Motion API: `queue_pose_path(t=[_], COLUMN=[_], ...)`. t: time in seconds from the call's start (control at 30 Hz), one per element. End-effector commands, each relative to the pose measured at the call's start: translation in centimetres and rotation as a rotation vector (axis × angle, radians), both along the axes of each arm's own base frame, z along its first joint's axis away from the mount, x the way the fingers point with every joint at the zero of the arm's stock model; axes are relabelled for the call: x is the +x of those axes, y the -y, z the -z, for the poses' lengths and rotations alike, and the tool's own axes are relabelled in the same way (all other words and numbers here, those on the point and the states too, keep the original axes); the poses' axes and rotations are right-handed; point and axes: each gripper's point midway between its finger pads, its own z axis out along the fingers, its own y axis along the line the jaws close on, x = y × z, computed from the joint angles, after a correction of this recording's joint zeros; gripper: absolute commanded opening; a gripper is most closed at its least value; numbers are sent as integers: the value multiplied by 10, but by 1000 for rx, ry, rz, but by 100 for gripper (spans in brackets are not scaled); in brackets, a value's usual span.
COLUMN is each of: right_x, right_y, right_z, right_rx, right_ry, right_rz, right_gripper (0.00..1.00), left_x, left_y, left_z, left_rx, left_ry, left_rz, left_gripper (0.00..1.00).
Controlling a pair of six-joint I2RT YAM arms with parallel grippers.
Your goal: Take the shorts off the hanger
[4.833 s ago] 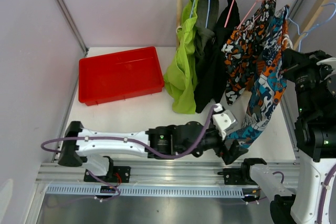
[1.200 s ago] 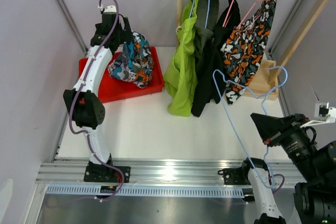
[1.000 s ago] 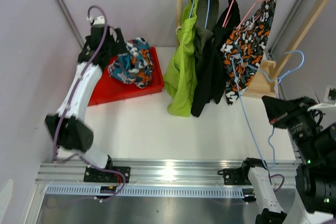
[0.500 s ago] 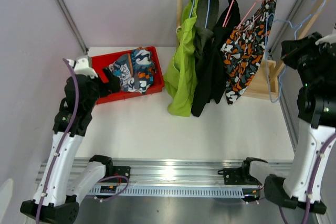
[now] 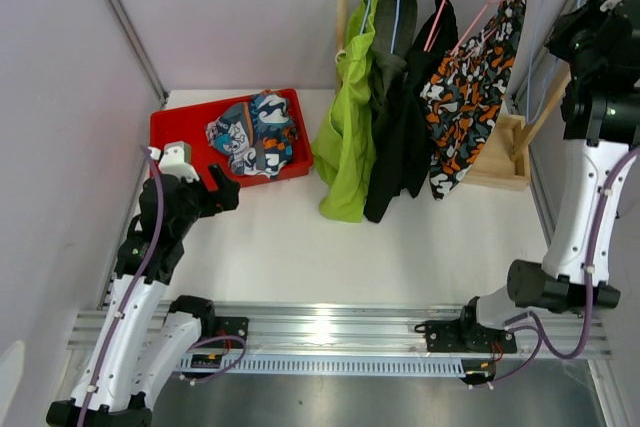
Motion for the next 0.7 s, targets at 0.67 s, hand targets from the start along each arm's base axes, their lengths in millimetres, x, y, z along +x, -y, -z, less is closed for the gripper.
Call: queue_pose_path(t=[0.67], right_x=[77], right_y=[46], right_z=[50], right_rx=[-78], right_ry=[-70], right_rz=[100], right_gripper=[0], left_x=[0], left_y=[8], left_z=[-6], left_rx=[-27], left_ry=[41], left_rz=[32], left_gripper=[99])
